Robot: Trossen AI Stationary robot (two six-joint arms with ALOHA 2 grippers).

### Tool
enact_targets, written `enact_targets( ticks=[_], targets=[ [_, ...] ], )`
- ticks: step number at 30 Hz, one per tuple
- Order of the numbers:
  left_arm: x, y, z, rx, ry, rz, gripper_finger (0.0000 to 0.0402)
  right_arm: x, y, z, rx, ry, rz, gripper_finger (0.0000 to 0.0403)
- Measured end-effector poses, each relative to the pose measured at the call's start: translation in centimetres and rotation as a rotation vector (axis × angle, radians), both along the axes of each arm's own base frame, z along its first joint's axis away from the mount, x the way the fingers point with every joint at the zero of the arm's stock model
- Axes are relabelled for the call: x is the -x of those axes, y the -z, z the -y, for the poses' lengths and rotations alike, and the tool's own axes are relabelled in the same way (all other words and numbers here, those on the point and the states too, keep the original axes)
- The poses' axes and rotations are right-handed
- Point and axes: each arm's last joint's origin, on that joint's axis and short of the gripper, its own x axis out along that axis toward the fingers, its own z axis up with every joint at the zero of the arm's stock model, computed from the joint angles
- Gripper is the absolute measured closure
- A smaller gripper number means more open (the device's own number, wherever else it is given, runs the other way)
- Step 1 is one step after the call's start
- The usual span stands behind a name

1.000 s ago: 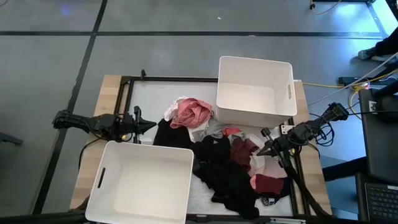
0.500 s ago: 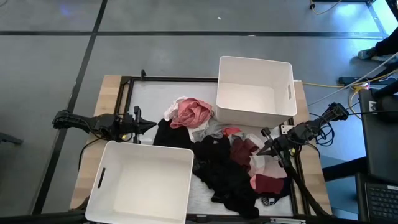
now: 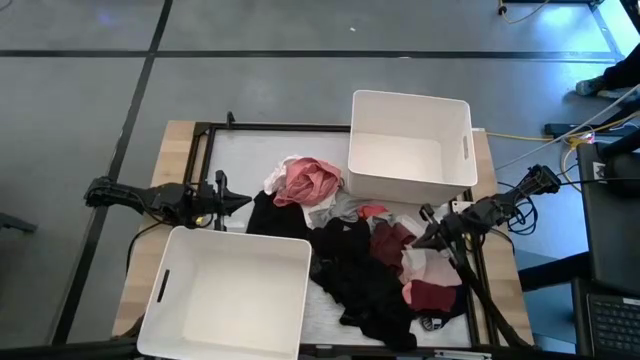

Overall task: Sort clothes
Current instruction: Put the pink underwear into the bottom white bin

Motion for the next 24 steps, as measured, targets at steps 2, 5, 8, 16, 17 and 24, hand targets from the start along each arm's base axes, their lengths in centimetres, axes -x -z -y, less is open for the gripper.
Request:
enact_targets(
  ticks=[2,5,8,16,17,24],
  targets=[
    [0.0,-0.1,0.0,0.009,0.0,0.008,0.04,0.0,0.0,0.0,-0.017,0.015,-0.008,0.0397],
    [0.0,-0.3,0.0,0.114,0.008,0.057,0.04,0.0,0.0,0.1,-0.017,0.036,-0.008,0.0397],
    [0.1,-0.7,0.0,0.203,0.018,0.112,0.04,-0.1,0.0,0.2,-0.012,0.087,-0.004,0.0397],
    [0.4,-2.1,0.0,0.252,0.038,0.264,0.04,-0.2,-0.6,0.6,0.057,0.212,0.079,0.0397],
    [0.4,-2.4,-0.1,0.24,0.041,0.289,0.04,-0.2,-0.8,0.6,0.066,0.222,0.101,0.0397],
    [1.0,-5.3,-0.2,0.089,-0.001,0.356,0.04,0.2,-2.9,0.9,0.139,0.277,0.354,0.0397]
  ],
)
